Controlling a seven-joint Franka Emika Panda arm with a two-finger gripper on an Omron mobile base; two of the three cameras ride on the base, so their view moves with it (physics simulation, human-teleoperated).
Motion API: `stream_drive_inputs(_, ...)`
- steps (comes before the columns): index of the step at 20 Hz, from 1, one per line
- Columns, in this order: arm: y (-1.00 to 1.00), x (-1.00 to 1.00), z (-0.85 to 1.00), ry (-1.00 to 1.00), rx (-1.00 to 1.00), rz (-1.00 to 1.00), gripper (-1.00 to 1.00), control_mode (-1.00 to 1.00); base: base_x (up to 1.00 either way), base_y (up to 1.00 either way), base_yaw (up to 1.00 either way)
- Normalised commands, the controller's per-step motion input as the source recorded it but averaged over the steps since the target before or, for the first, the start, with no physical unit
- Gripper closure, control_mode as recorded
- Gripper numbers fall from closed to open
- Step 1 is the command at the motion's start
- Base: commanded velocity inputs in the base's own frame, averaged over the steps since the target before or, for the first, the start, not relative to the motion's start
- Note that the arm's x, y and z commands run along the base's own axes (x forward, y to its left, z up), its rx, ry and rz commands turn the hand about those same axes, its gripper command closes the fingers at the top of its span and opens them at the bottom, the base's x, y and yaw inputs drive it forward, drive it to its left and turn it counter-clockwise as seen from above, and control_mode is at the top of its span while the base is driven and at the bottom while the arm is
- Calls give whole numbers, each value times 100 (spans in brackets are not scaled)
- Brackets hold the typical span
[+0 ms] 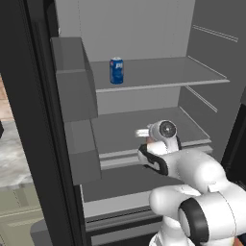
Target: Open the fridge, grab two sodas, and place both sodas inside the bowl with ice on the dining counter.
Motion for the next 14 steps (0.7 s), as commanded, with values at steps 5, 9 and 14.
stream_drive_inputs(5,-3,-93,26,-6,1,-2,100,-100,0,0,0)
stream_drive_inputs(9,0,-73,69,12,0,-10,100,-100,0,0,0)
stream_drive_inputs(14,0,-87,55,11,0,-11,100,-100,0,0,0)
